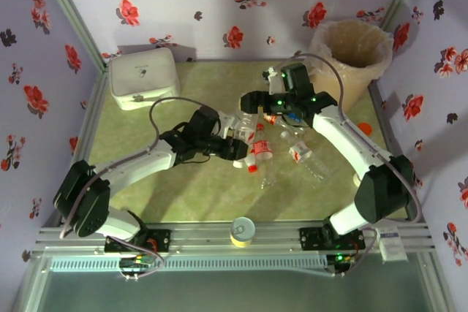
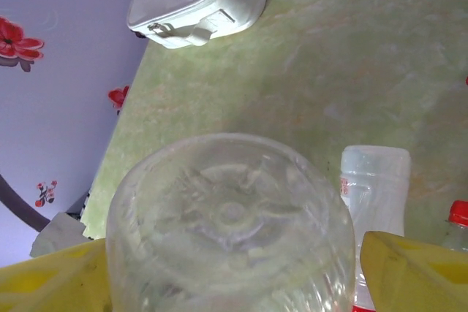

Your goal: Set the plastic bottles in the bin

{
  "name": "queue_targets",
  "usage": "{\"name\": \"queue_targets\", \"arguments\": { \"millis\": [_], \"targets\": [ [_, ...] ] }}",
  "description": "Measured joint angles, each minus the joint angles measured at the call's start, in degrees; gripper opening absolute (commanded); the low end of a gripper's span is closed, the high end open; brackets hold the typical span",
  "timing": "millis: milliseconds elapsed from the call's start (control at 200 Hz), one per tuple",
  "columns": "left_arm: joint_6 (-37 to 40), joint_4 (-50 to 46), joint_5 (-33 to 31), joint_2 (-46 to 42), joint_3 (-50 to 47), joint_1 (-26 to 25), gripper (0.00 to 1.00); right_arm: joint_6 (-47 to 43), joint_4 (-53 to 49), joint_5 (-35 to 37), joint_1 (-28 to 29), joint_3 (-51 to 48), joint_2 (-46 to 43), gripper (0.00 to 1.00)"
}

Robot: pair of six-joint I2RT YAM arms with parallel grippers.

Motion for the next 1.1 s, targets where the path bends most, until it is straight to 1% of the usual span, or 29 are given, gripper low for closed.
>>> {"name": "queue_targets", "arguments": {
  "millis": [180, 335, 435, 490, 680, 705, 775, 815, 850, 920, 970, 1095],
  "targets": [
    [0.2, 0.2, 0.4, 0.0, 0.0, -0.4, 0.42, 0.3, 0.3, -2.1, -0.9, 0.0, 0.3, 0.78],
    [0.4, 0.6, 0.6, 0.0, 0.0, -1.0, 0.43, 1.9, 3.3, -5.6, -2.4, -0.7, 0.3, 0.73],
    [0.4, 0.7, 0.9, 0.0, 0.0, -1.0, 0.45, 2.8, 4.2, -7.1, -3.0, -1.3, 0.3, 0.64],
    [0.4, 0.7, 1.0, 0.0, 0.0, -1.0, 0.46, 2.8, 4.7, -7.5, -3.0, -1.5, 0.3, 0.61],
    [0.4, 0.9, 1.3, 0.0, 0.0, -1.0, 0.50, 2.8, 4.8, -7.8, -3.2, -1.6, 0.3, 0.54],
    [0.4, 1.0, 1.3, 0.0, 0.0, -1.0, 0.52, 2.8, 4.8, -7.8, -3.3, -1.6, 0.3, 0.54],
    [0.5, 1.1, 1.3, 0.0, 0.0, -1.0, 0.64, 2.8, 4.8, -7.8, -3.5, -1.6, 0.3, 0.53],
    [0.8, 1.2, 1.3, 0.0, -0.1, -1.0, 0.73, 2.8, 4.7, -7.7, -3.8, -1.6, 0.2, 0.52],
    [1.0, 1.5, 1.3, -0.1, -0.2, -1.0, 0.83, 2.8, 4.2, -7.5, -4.1, -1.3, 0.2, 0.51],
    [1.0, 2.1, 1.2, -0.6, -0.7, -1.0, 0.96, 2.6, 2.8, -6.8, -4.9, 0.0, 0.2, 0.50],
    [0.3, 2.6, 0.8, -1.6, -1.5, -1.0, 1.00, 2.3, 1.6, -6.2, -5.7, 1.7, 0.2, 0.49],
    [0.2, 2.8, -1.3, -6.2, -4.1, -0.7, 1.00, 1.5, -0.9, -5.1, -9.9, 8.4, 0.2, 0.46]
  ]
}}
